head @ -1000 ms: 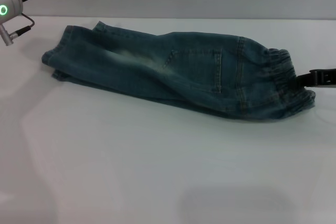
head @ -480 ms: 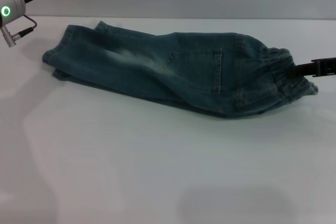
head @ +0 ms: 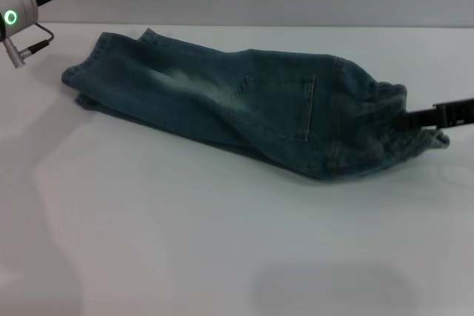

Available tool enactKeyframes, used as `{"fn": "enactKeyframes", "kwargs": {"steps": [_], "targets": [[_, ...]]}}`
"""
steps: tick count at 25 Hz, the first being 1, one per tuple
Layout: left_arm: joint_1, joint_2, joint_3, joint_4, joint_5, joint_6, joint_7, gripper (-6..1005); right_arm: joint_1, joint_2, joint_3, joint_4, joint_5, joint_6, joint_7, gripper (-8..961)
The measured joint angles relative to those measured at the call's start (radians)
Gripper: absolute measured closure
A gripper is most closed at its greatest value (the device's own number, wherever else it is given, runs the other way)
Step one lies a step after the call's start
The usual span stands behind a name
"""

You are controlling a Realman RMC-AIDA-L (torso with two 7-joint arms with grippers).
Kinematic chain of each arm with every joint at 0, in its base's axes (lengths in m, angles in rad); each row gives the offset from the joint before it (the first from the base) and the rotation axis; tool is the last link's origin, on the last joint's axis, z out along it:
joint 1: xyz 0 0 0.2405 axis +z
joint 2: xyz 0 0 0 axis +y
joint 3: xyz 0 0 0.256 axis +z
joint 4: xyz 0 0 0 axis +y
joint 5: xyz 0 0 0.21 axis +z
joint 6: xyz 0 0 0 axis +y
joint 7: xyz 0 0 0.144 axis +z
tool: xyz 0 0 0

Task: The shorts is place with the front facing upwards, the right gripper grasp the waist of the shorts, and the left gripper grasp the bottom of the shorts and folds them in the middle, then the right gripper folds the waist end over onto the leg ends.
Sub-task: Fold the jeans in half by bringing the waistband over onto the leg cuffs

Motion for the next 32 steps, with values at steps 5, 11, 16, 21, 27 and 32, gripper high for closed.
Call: {"fn": "enactKeyframes", "kwargs": {"steps": [5, 11, 16, 21, 27, 32], "targets": [[-0.003, 0.000, 0.000, 0.000, 0.000, -0.004, 0.001, 166, -0.005, -0.006, -0.007, 0.054, -0.046, 0.001, 0.000, 940], [-0.015, 0.000, 0.000, 0.000, 0.000, -0.010, 0.002, 166, 0.001, -0.005, -0.018, 0.092, -0.117, 0.010, -0.012, 940], [-0.026, 0.000, 0.000, -0.006, 0.000, -0.015, 0.010, 166, 0.008, -0.015, -0.061, 0.129, -0.132, 0.028, -0.014, 941], [-0.034, 0.000, 0.000, -0.010, 0.000, -0.028, 0.011, 166, 0.013, -0.027, -0.099, 0.147, -0.132, 0.035, -0.016, 943], [-0.037, 0.000, -0.001, -0.011, 0.000, -0.052, 0.012, 166, 0.013, -0.043, -0.072, 0.146, -0.127, 0.039, -0.018, 930], [-0.041, 0.000, 0.000, -0.011, 0.000, -0.068, 0.012, 166, 0.014, -0.052, 0.000, 0.134, -0.104, 0.026, -0.025, 826]]}}
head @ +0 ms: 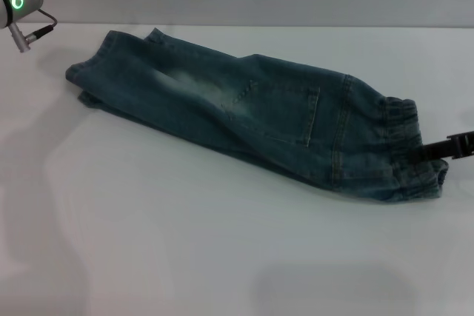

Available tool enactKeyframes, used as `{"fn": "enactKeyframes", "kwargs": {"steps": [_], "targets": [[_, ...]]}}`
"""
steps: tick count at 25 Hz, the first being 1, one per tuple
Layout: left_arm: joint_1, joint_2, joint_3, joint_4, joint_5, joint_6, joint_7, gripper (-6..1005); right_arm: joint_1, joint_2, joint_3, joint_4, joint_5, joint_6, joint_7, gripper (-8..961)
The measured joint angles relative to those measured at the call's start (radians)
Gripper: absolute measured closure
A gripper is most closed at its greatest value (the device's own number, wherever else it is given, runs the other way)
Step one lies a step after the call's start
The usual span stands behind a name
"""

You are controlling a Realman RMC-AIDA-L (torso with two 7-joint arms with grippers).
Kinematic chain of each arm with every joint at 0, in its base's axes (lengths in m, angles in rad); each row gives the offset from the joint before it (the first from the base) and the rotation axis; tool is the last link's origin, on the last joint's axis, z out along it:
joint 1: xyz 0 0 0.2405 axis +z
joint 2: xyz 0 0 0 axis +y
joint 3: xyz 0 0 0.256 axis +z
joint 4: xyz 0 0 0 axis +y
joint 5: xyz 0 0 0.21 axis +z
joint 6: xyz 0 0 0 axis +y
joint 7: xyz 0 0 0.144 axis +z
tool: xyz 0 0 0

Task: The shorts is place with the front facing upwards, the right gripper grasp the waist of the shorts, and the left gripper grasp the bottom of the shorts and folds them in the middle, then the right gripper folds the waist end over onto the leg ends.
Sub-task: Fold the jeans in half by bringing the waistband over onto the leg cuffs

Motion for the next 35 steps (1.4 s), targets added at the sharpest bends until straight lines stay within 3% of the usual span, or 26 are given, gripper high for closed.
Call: {"fn": "enactKeyframes", "kwargs": {"steps": [7, 16, 35], "targets": [[-0.010, 0.001, -0.001, 0.000, 0.000, -0.015, 0.007, 166, 0.002, -0.005, 0.023, -0.018, 0.009, -0.006, 0.002, 613], [-0.013, 0.002, 0.000, 0.000, 0.000, -0.037, 0.012, 166, 0.010, -0.030, 0.026, -0.017, -0.011, -0.020, 0.015, 392], [-0.013, -0.002, 0.002, -0.008, -0.062, -0.065, 0.043, 165, 0.057, -0.019, 0.016, 0.135, -0.033, 0.157, 0.014, 394]]}}
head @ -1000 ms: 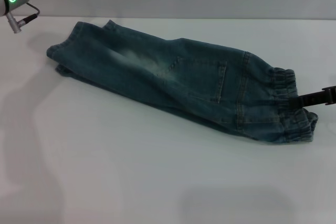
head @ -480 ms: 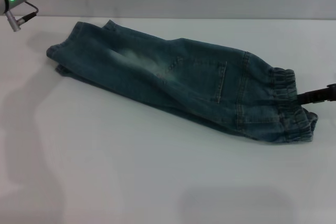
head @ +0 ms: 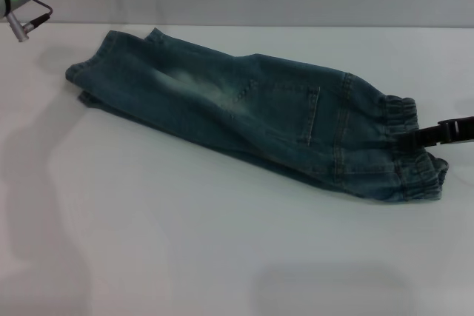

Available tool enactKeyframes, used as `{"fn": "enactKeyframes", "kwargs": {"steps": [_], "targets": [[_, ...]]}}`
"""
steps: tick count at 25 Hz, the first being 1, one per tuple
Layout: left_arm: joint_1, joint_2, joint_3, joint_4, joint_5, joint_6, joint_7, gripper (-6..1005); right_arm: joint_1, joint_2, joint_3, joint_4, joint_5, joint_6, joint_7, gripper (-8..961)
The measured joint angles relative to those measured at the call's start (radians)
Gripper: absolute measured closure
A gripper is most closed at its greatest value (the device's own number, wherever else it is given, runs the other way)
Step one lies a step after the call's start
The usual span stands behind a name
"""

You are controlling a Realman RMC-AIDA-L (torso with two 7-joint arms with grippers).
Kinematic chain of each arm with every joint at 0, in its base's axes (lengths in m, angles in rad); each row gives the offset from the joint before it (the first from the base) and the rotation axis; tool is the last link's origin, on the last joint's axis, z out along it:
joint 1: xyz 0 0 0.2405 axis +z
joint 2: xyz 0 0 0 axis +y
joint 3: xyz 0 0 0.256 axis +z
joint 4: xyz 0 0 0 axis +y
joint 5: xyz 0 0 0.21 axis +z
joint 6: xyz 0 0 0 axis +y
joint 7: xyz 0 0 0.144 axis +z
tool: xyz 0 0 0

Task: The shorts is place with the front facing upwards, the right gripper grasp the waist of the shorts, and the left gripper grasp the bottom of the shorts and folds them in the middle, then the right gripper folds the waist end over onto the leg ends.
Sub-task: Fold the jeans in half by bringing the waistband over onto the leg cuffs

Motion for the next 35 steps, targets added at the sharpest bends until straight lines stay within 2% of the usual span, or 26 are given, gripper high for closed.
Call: {"fn": "enactKeyframes", "kwargs": {"steps": [13, 22, 27, 35], "targets": [[-0.008, 0.000, 0.000, -0.033, -0.045, -0.042, 0.057, 165, 0.022, 0.017, -0.002, 0.064, 0.000, 0.045, -0.005, 395], [-0.016, -0.001, 0.000, -0.045, -0.046, -0.053, 0.077, 165, 0.028, 0.038, -0.001, 0.067, 0.003, 0.084, -0.015, 396], [-0.019, -0.001, 0.000, -0.066, -0.056, -0.062, 0.107, 165, 0.033, 0.053, 0.001, 0.070, 0.003, 0.125, -0.034, 515], [-0.017, -0.001, 0.000, -0.076, -0.061, -0.066, 0.131, 165, 0.047, 0.047, -0.004, 0.101, 0.004, 0.128, -0.055, 754]]}}
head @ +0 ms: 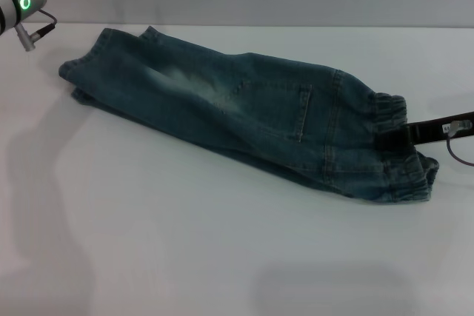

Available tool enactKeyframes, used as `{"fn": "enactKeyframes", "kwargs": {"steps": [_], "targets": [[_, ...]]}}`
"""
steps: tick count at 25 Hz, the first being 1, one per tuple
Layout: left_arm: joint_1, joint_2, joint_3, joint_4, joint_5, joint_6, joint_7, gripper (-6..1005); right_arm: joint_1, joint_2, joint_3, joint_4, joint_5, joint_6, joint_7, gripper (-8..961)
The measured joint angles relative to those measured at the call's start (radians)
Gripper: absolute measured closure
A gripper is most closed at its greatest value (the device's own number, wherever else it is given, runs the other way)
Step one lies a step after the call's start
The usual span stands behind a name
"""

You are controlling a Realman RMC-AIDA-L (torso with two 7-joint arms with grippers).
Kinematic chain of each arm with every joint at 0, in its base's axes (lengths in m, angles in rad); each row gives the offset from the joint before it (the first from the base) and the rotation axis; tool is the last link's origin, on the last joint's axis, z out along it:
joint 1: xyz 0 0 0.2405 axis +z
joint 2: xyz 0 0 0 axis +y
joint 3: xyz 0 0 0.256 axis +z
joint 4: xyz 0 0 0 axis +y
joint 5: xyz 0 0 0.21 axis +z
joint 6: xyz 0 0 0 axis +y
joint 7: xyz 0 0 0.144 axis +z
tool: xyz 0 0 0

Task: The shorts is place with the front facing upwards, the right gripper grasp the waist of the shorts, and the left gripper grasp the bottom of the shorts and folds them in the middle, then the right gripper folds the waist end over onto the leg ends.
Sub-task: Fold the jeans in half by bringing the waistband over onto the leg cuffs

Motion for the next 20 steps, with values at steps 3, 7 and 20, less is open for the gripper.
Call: {"fn": "enactKeyframes", "kwargs": {"steps": [3, 7, 20], "targets": [[-0.001, 0.000, 0.000, -0.015, -0.005, 0.005, 0.060, 165, 0.000, -0.001, 0.002, -0.004, 0.000, -0.007, -0.001, 833], [-0.002, -0.007, 0.000, -0.035, -0.009, 0.016, 0.218, 165, -0.010, -0.007, 0.013, -0.036, 0.020, -0.047, -0.001, 905], [0.012, -0.009, 0.000, -0.161, -0.075, 0.101, 0.491, 165, -0.003, -0.103, 0.031, -0.152, 0.153, -0.266, 0.064, 911]]}}
